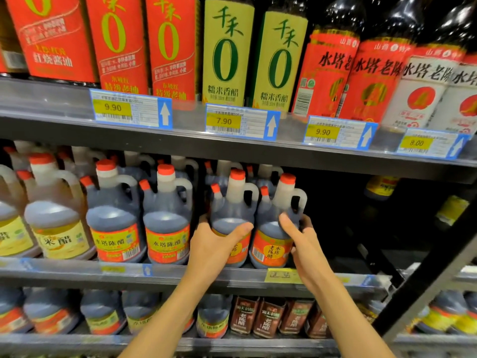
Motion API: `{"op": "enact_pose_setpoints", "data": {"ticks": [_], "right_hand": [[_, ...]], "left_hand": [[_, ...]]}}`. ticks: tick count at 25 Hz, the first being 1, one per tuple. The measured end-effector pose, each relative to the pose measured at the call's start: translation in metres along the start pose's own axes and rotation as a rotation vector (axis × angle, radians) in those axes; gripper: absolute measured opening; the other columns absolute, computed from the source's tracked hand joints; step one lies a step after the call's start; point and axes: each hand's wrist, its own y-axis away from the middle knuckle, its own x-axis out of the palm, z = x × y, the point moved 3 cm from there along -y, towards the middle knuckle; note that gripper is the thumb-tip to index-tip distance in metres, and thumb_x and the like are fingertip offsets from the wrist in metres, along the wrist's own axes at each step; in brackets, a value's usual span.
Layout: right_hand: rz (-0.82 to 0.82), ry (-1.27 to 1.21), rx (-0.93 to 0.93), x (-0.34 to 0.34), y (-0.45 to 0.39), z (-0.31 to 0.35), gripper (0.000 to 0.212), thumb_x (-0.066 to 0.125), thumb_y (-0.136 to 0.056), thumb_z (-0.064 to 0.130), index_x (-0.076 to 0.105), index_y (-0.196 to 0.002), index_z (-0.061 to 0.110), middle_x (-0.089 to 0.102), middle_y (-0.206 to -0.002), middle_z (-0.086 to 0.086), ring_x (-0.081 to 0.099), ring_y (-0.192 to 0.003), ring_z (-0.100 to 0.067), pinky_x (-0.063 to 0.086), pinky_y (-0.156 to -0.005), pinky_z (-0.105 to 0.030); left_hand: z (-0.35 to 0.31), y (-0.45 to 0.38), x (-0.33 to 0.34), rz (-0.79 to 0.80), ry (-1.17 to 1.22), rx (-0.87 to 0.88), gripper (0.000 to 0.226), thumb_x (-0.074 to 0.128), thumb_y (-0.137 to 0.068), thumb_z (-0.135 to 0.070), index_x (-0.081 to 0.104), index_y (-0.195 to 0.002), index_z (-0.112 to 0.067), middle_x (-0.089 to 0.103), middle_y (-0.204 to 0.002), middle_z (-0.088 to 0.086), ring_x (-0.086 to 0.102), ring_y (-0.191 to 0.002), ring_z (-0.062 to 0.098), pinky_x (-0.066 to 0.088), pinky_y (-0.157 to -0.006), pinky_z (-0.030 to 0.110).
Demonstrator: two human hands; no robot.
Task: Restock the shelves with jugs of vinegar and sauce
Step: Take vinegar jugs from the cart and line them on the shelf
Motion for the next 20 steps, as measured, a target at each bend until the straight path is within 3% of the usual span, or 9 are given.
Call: {"op": "enact_pose_setpoints", "data": {"ticks": [2,6,11,16,20], "right_hand": [[-0.001,0.01,-0.008,0.002,0.005,-0.002,0.079,0.086,-0.063,0.067,0.057,-0.128,0.034,0.077,-0.113,0.013,0.075,-0.104,-0.011,0.061,-0.073,-0.022],[0.022,0.015,-0.035,0.003,0.007,-0.001,0.063,0.082,-0.079,0.054,0.057,-0.133,0.032,0.077,-0.118,0.009,0.074,-0.107,-0.014,0.062,-0.078,-0.024],[0.046,0.023,-0.022,0.008,0.01,-0.002,0.06,0.078,-0.083,0.051,0.056,-0.136,0.032,0.076,-0.12,0.008,0.074,-0.109,-0.014,0.062,-0.079,-0.024],[0.061,0.036,-0.014,0.01,0.011,-0.001,0.063,0.078,-0.083,0.053,0.055,-0.138,0.031,0.075,-0.123,0.007,0.073,-0.111,-0.014,0.062,-0.081,-0.027],[0.065,0.053,-0.019,0.008,0.012,-0.001,0.061,0.078,-0.086,0.051,0.055,-0.139,0.031,0.075,-0.124,0.007,0.072,-0.113,-0.015,0.061,-0.085,-0.03]], "left_hand": [[-0.003,-0.002,-0.002,-0.01,-0.017,0.013,0.095,0.077,-0.045,-0.083,0.056,-0.119,-0.026,0.065,-0.114,-0.011,0.064,-0.104,0.015,0.053,-0.082,0.032],[-0.003,0.001,-0.007,-0.021,-0.026,0.043,0.079,0.079,-0.05,-0.079,0.062,-0.111,-0.032,0.07,-0.107,-0.017,0.067,-0.099,0.006,0.055,-0.081,0.031],[0.0,0.005,-0.013,-0.05,-0.051,0.033,0.078,0.078,-0.052,-0.081,0.064,-0.108,-0.029,0.072,-0.104,-0.012,0.069,-0.095,0.011,0.058,-0.081,0.037],[-0.001,0.006,-0.019,-0.047,-0.018,0.023,0.068,0.08,-0.052,-0.08,0.064,-0.099,-0.032,0.073,-0.095,-0.015,0.07,-0.086,0.004,0.052,-0.067,0.024],[-0.001,0.007,-0.019,-0.037,0.026,-0.003,0.072,0.08,-0.05,-0.079,0.063,-0.103,-0.034,0.073,-0.1,-0.017,0.069,-0.091,0.002,0.053,-0.072,0.024]]}}
